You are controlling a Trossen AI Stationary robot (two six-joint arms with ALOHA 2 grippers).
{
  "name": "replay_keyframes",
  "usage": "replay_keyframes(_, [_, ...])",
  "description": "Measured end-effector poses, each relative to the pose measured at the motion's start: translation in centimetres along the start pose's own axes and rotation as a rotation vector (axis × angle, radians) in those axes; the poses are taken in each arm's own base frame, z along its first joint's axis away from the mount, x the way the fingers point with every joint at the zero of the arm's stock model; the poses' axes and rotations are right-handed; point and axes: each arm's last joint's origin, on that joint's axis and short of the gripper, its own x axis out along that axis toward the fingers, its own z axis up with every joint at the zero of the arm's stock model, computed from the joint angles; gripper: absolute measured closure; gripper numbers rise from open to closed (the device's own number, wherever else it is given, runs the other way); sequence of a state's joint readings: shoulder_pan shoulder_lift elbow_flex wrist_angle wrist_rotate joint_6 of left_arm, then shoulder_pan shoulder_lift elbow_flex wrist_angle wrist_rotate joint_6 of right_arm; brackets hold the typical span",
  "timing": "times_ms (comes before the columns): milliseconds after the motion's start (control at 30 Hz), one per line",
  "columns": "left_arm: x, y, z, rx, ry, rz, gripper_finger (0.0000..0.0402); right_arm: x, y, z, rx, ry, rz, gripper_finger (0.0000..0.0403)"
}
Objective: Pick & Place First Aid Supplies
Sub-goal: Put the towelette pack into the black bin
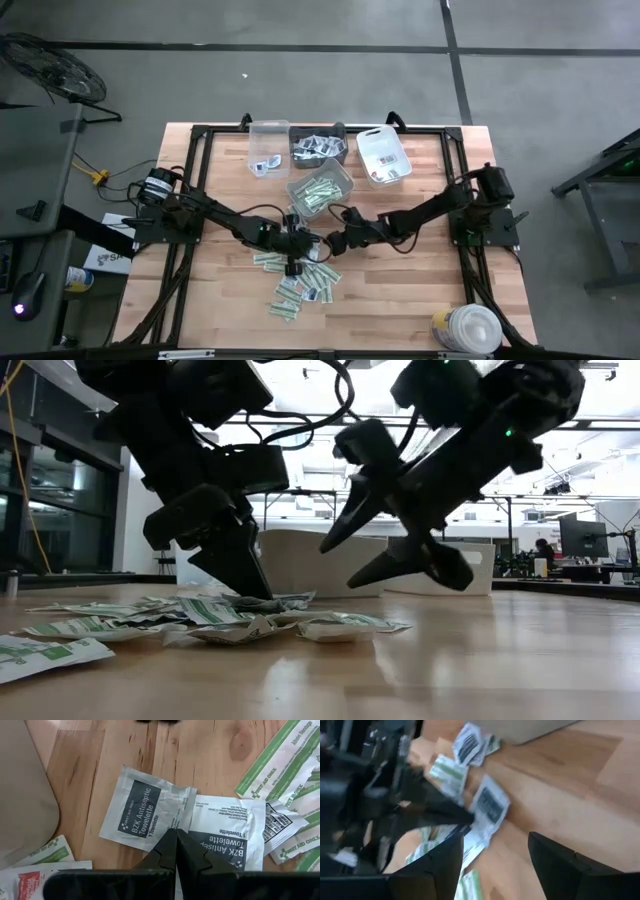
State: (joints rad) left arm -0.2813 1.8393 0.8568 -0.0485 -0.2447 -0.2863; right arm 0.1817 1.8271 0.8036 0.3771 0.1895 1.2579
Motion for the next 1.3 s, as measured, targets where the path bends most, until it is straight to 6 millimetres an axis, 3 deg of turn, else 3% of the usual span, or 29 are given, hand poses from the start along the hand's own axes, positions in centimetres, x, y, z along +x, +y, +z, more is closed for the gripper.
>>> replay_keyframes(433, [0.0,0.0,0.0,-0.007,0.000,-0.001,0.0401,2.3,-1.4,0.8,0.012,0.001,0.053,0.0194])
replay_keyframes(900, [0.0,0.0,0.0,-0.007,-0.001,0.001,0.0401,4.9,0.4,1.1,-0.062,0.021,-0.003,0.0199])
replay_keyframes(1067, [0.0,0.0,0.0,-0.007,-0.001,0.001,0.0401,4.9,0.4,1.1,-0.060,0.027,-0.016,0.0236])
replay_keyframes(1300, [0.0,0.0,0.0,-0.007,-0.001,0.002,0.0401,4.9,0.3,1.1,-0.063,0.029,-0.021,0.0325])
